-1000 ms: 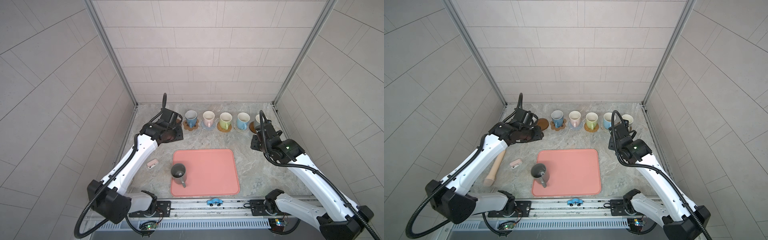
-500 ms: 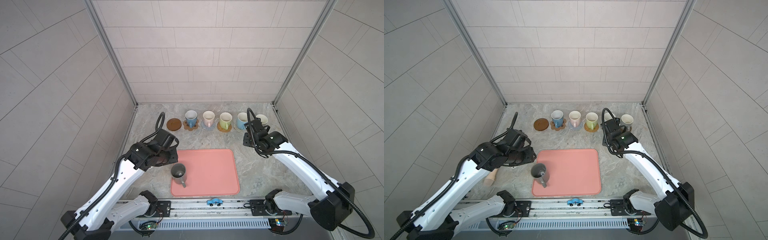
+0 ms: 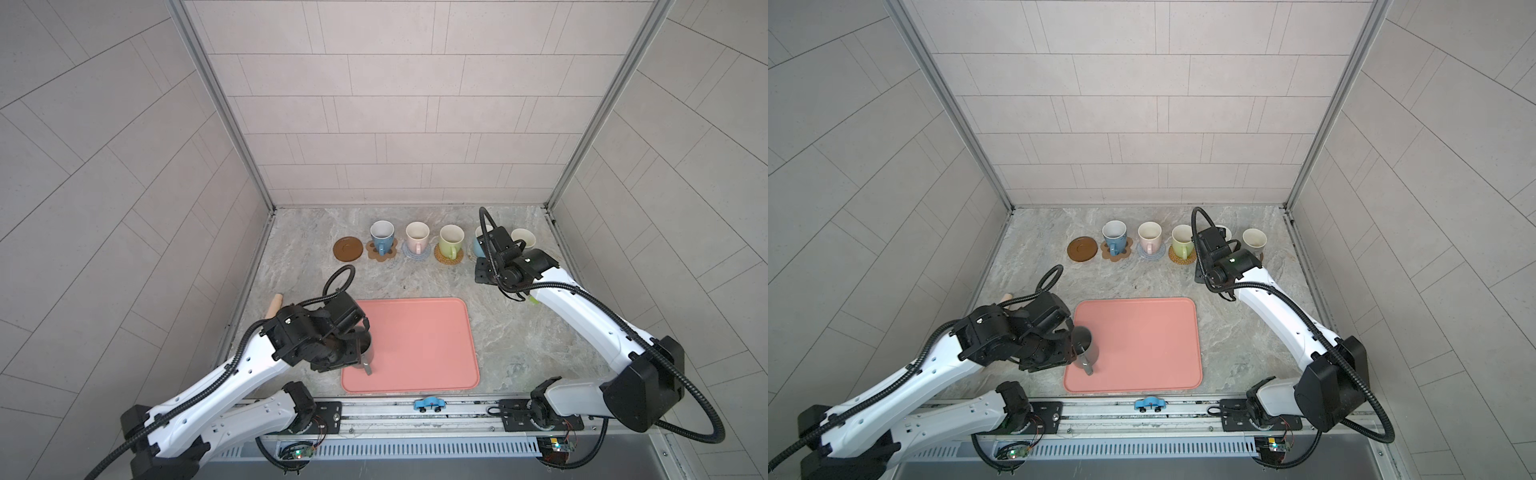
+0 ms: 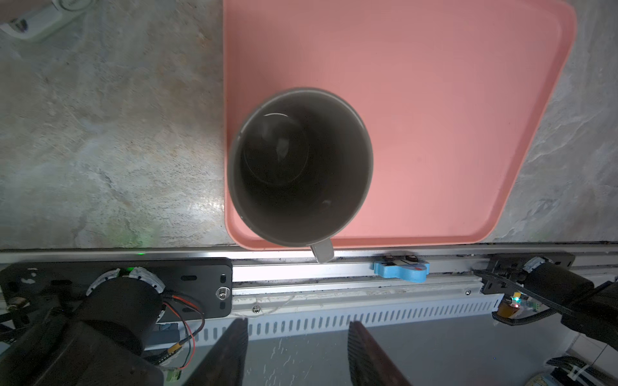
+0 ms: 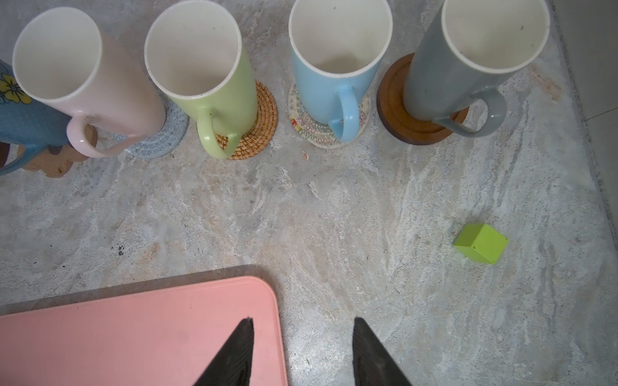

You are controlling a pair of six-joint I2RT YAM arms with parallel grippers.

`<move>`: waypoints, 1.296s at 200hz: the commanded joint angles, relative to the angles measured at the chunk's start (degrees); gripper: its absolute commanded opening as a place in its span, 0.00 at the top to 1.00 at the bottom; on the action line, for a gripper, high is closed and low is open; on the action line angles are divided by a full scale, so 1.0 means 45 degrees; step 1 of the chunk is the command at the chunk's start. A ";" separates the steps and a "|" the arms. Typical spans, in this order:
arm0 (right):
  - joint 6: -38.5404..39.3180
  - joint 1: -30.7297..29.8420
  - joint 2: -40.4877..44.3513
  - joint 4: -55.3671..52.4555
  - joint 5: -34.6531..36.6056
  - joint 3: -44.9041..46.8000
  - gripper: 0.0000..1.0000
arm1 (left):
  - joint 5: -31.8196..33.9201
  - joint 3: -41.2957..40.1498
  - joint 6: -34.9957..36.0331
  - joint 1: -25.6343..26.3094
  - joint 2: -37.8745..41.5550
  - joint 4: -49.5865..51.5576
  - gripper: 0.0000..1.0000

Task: Place cups on coasters
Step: Pick up the cup from the tray.

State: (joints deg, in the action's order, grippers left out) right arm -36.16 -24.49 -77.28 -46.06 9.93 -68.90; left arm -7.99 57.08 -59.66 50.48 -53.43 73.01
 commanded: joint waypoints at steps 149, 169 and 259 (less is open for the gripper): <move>0.0204 -0.0038 -0.0015 -0.0193 0.0008 -0.0175 0.50 | -0.0205 -0.1034 0.0512 0.0297 -0.2595 -0.1686 0.40; 0.0204 -0.0054 -0.0010 -0.0253 0.0025 -0.0191 0.50 | -0.0086 -0.1065 0.0750 0.0304 -0.2876 -0.1786 0.41; 0.0107 -0.0050 -0.0015 -0.0272 0.0048 -0.0142 0.50 | 0.1173 -0.1177 0.1604 0.0295 -0.3356 -0.1903 0.52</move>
State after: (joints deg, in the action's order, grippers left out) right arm -35.57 -24.49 -77.32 -46.30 9.39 -68.90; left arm -6.74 52.07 -53.78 51.57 -68.25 64.73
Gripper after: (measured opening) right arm 0.502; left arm 0.490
